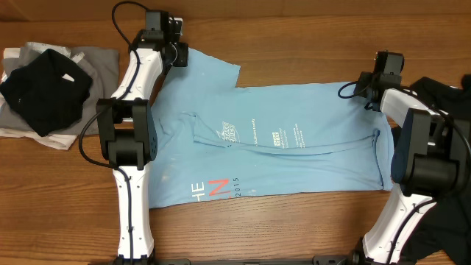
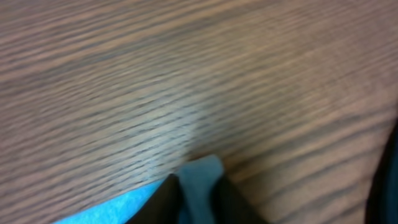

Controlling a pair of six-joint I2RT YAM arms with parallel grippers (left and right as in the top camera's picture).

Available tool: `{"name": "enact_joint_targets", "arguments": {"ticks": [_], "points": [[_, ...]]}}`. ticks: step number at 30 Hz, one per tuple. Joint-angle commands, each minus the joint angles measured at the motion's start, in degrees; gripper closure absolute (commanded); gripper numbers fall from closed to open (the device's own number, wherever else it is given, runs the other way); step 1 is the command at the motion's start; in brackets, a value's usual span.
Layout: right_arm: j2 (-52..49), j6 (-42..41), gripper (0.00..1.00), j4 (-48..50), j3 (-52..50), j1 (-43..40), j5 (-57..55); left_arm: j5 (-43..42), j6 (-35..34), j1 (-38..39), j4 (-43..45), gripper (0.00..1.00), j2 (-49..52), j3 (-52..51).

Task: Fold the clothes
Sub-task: 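Grasp the top corners with the left and right grippers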

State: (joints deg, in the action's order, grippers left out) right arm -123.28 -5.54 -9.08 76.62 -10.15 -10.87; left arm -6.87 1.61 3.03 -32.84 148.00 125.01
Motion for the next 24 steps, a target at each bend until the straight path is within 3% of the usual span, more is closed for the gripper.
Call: {"name": "enact_joint_targets", "arguments": {"ticks": [1,2,8,24], "points": [[-1.5,-4.5,0.91,-0.4,0.4,-0.5,-2.6,-0.5,-0.3,0.5,0.1,0.96,0.9,0.5],[-1.5,-5.6,0.96,-0.4,0.4,-0.5,-2.6,-0.5,-0.3,0.5,-0.2,0.96,0.3,0.5],[-1.4,-10.1,0.96,-2.4,1.5,-0.5,-2.3,-0.7,-0.3,0.5,-3.3,0.96,-2.5,0.5],[-1.1,-17.6,0.96,-21.9,16.5,-0.5,-2.2,-0.6,-0.4,0.5,-11.8,0.96,-13.0,0.5]]}}
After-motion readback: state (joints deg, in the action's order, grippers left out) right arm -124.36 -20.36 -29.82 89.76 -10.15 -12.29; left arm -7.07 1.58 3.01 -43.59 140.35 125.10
